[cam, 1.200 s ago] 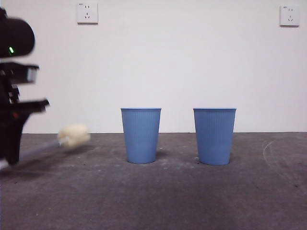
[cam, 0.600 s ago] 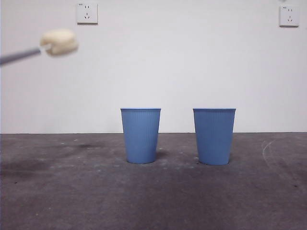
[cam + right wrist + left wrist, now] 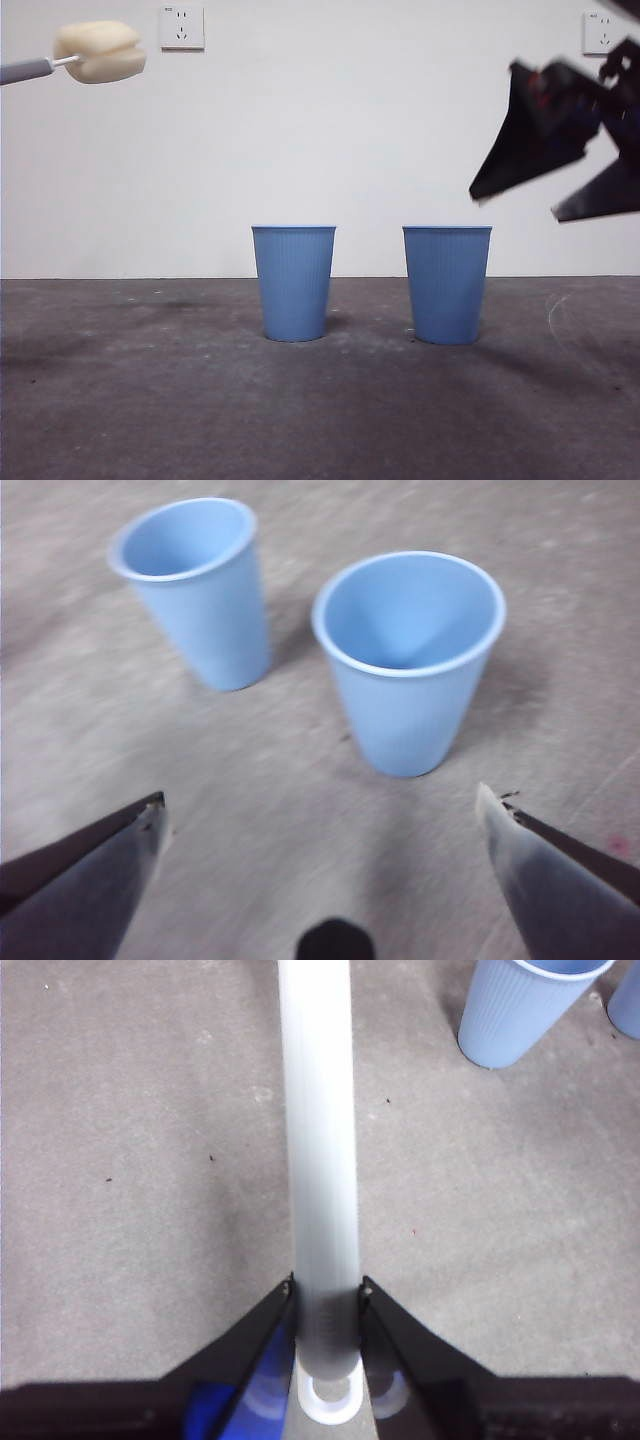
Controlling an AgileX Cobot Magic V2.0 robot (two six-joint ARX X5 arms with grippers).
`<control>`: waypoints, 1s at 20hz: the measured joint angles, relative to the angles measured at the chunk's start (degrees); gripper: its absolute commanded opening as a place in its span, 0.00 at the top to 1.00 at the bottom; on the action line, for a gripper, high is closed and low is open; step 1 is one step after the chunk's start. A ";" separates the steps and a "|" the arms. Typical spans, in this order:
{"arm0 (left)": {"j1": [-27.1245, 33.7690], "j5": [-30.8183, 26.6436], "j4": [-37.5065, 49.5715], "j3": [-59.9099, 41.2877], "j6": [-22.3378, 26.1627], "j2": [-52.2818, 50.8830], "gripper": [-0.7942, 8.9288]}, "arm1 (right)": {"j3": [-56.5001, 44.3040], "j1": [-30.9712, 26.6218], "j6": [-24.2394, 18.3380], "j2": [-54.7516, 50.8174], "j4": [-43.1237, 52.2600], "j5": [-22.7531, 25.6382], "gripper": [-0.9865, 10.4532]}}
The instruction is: Pick up the cup brush,pick up the cup,insert the brush into the cup,clean the cup,put the cup brush back,put the cup back to the fixed position on the table
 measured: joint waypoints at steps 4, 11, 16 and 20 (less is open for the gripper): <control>0.00 0.11 -0.13 0.00 0.87 -0.11 0.93 | -7.87 0.52 0.94 4.63 16.26 4.55 0.39; 0.00 1.79 0.04 0.00 1.81 -0.11 0.93 | -10.16 0.52 0.92 21.20 39.47 4.66 0.39; 0.00 1.81 0.04 0.00 1.92 -0.11 0.93 | -9.92 0.52 0.92 32.68 52.02 4.66 0.39; 0.00 1.81 0.04 0.00 1.92 -0.11 0.93 | -5.92 0.52 0.90 39.17 54.90 4.63 0.39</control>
